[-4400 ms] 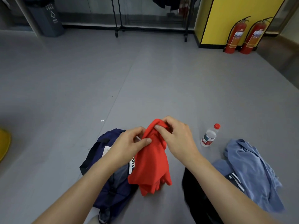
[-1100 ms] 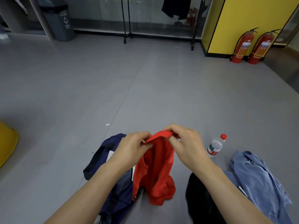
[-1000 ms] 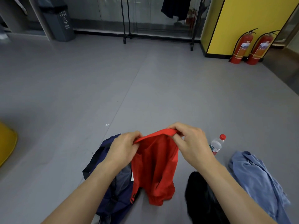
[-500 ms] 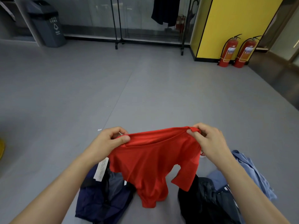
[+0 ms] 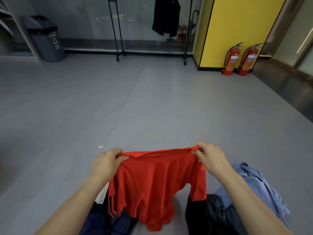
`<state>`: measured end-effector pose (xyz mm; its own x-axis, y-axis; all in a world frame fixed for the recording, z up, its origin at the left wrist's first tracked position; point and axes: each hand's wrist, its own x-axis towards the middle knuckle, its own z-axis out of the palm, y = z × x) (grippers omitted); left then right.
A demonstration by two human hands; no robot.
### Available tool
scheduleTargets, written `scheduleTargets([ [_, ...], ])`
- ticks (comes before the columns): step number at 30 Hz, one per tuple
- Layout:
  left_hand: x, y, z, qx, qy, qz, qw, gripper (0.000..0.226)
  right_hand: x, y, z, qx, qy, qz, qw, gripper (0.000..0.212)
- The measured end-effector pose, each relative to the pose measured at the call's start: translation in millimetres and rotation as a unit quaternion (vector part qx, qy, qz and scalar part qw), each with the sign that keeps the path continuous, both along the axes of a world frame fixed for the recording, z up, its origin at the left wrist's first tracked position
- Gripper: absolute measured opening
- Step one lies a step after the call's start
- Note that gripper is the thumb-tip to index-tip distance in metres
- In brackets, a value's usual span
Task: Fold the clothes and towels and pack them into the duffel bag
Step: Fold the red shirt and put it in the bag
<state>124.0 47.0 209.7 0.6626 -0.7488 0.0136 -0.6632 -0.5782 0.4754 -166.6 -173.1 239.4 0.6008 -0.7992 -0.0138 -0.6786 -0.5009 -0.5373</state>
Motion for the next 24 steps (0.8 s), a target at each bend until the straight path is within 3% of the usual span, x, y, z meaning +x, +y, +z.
scheduleTargets([
  [4,24.7,-47.7,31.9,-0.061,0.056,0.009,0.997,0.017,19.7,-27.2,40.2,-0.087,-0.027,-0.003,0.996,0.040],
  [8,27.0,-86.2,97.4,-0.237,-0.005,0.008,0.972,0.013,29.3,-62.4,105.7,-0.190,-0.113,-0.032,0.975,0.014],
  [11,20.1,-95.4,141.6,-0.313,-0.040,-0.016,0.949,0.011,20.4,-72.6,150.8,-0.240,-0.165,-0.033,0.956,0.012],
  [18,4.4,-80.4,167.7,-0.315,-0.162,-0.085,0.931,0.020,-26.4,-57.3,178.4,-0.292,-0.195,-0.009,0.936,0.014],
  [24,-16.5,-37.2,86.2,-0.226,-0.209,-0.163,0.937,0.034,-81.6,-15.7,93.2,-0.236,-0.111,0.009,0.965,0.011],
])
